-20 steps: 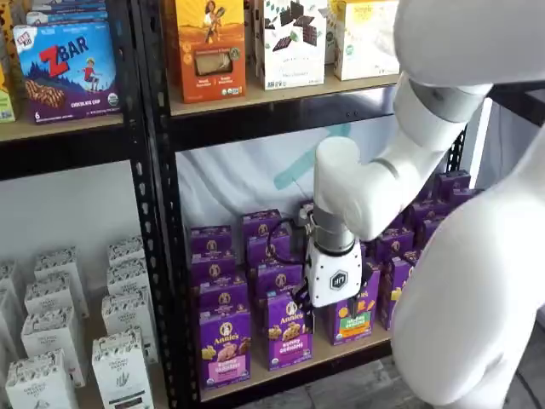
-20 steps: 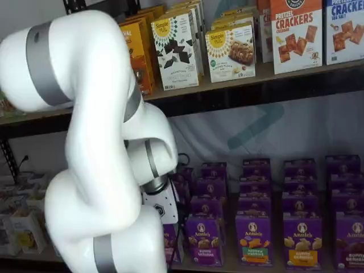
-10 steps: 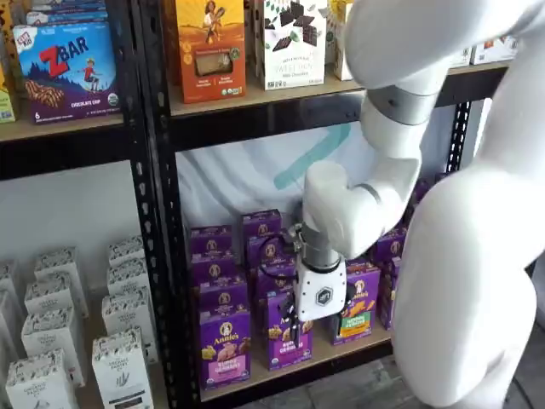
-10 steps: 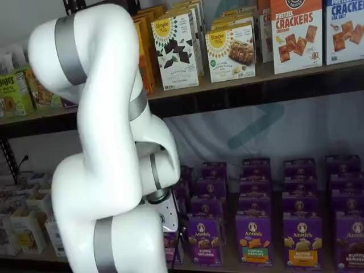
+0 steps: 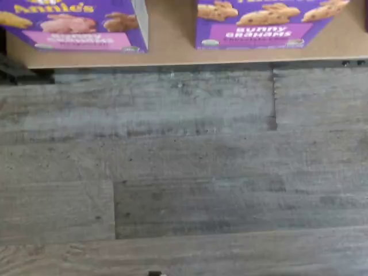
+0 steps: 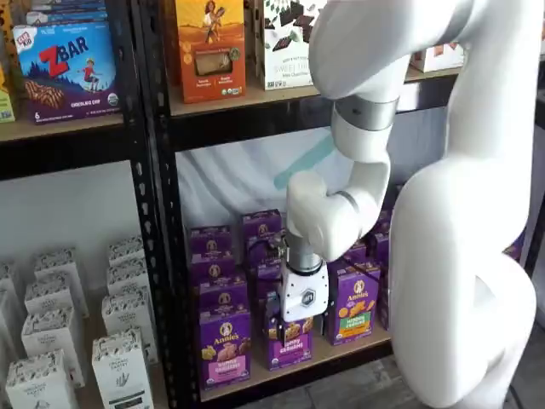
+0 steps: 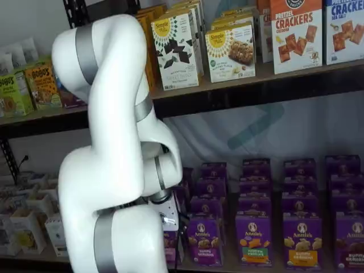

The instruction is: Pick up the purple box with a pink patch in the middle, on the bottom shelf, the first box from the left

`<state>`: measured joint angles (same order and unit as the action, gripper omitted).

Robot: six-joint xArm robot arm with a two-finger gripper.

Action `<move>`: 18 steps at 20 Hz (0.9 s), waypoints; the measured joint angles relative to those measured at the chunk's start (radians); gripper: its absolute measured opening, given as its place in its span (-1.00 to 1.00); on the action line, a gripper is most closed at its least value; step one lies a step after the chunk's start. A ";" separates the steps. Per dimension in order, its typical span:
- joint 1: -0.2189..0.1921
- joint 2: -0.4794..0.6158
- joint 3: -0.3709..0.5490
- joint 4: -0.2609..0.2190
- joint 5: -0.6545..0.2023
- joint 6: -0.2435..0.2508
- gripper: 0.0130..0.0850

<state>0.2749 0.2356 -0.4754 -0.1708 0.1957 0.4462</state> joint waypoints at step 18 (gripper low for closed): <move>0.023 0.318 -0.341 0.125 0.015 -0.102 1.00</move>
<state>0.2975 0.5533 -0.8161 -0.0454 0.2104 0.3445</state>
